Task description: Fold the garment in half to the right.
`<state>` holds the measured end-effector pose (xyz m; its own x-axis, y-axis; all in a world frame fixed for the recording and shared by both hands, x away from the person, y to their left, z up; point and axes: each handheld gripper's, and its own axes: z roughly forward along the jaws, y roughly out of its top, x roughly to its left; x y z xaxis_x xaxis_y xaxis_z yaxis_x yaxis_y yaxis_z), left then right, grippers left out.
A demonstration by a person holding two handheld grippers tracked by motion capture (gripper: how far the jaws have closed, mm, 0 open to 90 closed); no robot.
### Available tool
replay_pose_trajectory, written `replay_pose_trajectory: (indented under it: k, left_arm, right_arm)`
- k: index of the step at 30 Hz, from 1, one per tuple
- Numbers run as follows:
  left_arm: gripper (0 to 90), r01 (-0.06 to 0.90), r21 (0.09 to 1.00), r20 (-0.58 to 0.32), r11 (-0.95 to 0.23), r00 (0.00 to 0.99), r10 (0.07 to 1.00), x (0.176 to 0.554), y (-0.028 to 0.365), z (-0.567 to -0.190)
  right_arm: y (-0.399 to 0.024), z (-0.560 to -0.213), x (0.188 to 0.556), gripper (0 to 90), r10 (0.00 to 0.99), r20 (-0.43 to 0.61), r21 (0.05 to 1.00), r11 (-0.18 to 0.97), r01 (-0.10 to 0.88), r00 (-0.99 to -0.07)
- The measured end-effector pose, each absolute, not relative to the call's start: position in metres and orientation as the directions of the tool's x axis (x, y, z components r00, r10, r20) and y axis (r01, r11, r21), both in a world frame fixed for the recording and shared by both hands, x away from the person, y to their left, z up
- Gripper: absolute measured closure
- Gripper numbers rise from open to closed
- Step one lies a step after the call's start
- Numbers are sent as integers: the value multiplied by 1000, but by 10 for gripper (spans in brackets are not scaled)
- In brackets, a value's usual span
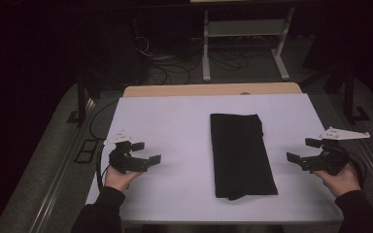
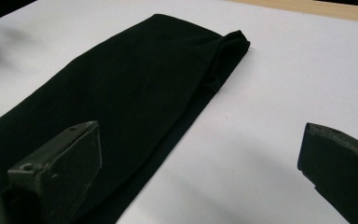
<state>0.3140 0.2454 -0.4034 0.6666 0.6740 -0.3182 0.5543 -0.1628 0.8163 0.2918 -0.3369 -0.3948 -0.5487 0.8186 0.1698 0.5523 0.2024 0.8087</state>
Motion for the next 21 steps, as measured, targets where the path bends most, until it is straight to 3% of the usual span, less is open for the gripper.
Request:
replay_pose_trajectory:
  k: [21]
  left_arm:
    - [0, 559, 820, -301, -121, 602, 740, 304, 285, -420]
  right_arm:
    - [-344, -414, 272, 0, 826, 160, 815, 199, 544, -541]
